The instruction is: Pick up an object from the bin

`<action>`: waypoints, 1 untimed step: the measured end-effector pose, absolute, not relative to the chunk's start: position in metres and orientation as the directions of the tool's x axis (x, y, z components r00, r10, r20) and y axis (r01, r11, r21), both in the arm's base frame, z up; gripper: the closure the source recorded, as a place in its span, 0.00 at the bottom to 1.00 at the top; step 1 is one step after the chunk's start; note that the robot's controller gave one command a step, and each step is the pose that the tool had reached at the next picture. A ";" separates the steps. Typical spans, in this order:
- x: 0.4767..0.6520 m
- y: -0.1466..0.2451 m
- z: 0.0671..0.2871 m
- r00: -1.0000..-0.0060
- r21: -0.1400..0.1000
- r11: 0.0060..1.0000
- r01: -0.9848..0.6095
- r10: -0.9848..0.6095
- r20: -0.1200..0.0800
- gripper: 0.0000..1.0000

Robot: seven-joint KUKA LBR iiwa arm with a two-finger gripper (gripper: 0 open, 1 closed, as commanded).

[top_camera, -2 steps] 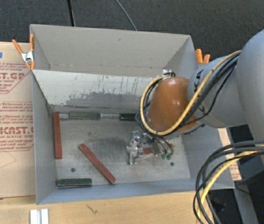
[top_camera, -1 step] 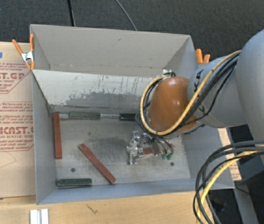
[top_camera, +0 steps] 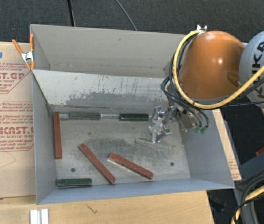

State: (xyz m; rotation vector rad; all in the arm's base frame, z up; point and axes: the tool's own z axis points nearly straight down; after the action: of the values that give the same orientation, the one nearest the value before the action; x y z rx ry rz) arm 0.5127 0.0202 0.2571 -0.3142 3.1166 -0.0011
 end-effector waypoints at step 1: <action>0.511 0.020 0.254 -0.980 0.000 0.980 -0.199 -0.199 -0.003 1.00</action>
Offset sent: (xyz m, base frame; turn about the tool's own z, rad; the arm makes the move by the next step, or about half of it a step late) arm -0.0075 -0.0030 -0.0947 0.0337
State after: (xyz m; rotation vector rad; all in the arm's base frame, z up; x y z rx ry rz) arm 0.5114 0.0202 0.2537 -0.3146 3.1232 0.0008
